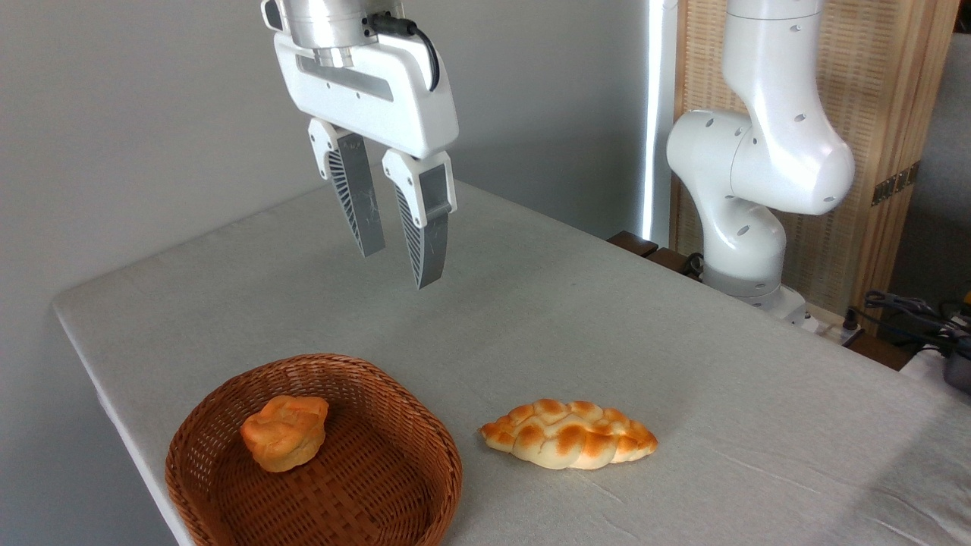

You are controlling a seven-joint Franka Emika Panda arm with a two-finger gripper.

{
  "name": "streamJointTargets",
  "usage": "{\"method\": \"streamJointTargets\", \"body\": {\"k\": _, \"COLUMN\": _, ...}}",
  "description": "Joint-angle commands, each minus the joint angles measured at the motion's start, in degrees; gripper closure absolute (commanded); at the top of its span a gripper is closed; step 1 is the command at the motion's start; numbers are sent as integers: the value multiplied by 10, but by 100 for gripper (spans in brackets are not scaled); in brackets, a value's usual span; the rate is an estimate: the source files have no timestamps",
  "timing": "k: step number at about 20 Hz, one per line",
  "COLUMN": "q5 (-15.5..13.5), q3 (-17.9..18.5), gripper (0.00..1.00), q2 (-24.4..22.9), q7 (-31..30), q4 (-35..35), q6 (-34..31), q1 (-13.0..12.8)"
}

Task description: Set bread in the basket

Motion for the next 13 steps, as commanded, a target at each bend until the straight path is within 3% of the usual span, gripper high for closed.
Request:
{"method": "streamJointTargets", "body": {"k": 1, "q5": -7, "q3": 19, "gripper": 0, "q2": 10, "q7": -6, "q4": 5, "q6": 20, "q1": -21}}
{"method": "streamJointTargets", "body": {"k": 13, "q5": -6, "q3": 23, "gripper": 0, "q2": 9, "q7": -6, "q4": -5, "q6": 18, "q1": -28}}
